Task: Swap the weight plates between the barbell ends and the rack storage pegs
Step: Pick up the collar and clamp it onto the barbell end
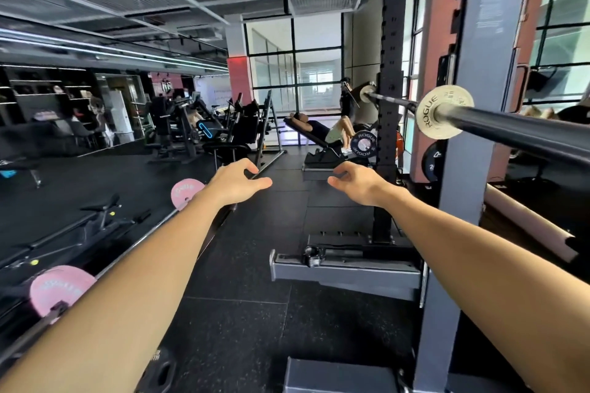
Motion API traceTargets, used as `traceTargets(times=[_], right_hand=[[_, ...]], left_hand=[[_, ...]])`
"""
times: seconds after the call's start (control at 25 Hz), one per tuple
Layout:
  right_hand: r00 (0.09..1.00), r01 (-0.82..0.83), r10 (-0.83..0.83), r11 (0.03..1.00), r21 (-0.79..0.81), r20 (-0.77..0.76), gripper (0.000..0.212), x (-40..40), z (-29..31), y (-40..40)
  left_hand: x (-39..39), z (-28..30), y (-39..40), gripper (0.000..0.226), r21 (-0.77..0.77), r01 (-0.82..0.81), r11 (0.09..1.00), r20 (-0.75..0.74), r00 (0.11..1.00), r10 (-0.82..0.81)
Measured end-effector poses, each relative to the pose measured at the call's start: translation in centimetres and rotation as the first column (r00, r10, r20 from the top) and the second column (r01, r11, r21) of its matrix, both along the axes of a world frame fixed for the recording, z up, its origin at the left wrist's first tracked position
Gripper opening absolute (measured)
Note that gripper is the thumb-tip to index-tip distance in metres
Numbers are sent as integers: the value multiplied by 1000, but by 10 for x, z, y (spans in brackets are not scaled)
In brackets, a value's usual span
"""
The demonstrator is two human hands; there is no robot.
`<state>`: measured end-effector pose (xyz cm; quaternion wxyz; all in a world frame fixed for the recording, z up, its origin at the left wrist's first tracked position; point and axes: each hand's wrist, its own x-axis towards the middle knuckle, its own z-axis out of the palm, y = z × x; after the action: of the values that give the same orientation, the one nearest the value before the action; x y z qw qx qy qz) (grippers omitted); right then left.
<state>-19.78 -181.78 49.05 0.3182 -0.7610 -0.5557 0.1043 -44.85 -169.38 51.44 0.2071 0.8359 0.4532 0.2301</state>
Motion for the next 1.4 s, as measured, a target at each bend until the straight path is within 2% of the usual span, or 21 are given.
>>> traceTargets(times=[0.2, 0.48, 0.68, 0.88, 1.08, 1.24, 1.32, 1.4], right_hand=[[999, 25, -26, 999, -47, -20, 55, 35, -12, 54], [995, 86, -93, 987, -133, -44, 52, 83, -68, 142], [989, 124, -139, 959, -257, -42, 47, 121, -139, 227], [980, 109, -167, 903, -415, -105, 44, 150, -229, 295], [977, 76, -181, 786, -613, -111, 44, 171, -327, 329], [984, 37, -148, 722, -691, -102, 47, 176, -370, 338], [980, 31, -160, 715, -698, -121, 45, 176, -382, 339], [974, 34, -180, 726, -686, -141, 43, 174, -389, 339]], left_hand=[[36, -16, 57, 48, -34, -13, 999, 10, 1000, 13], [94, -78, 156, 49, -124, 16, 992, -28, 999, -20], [148, -155, 244, 47, -256, 45, 966, -101, 992, -73], [201, -245, 309, 49, -383, 51, 922, -165, 979, -122], [246, -342, 330, 50, -552, 32, 833, -232, 954, -190], [270, -385, 324, 50, -637, 28, 771, -273, 926, -259], [278, -398, 320, 42, -638, 24, 770, -278, 925, -259], [282, -405, 317, 30, -589, 42, 807, -285, 924, -255]])
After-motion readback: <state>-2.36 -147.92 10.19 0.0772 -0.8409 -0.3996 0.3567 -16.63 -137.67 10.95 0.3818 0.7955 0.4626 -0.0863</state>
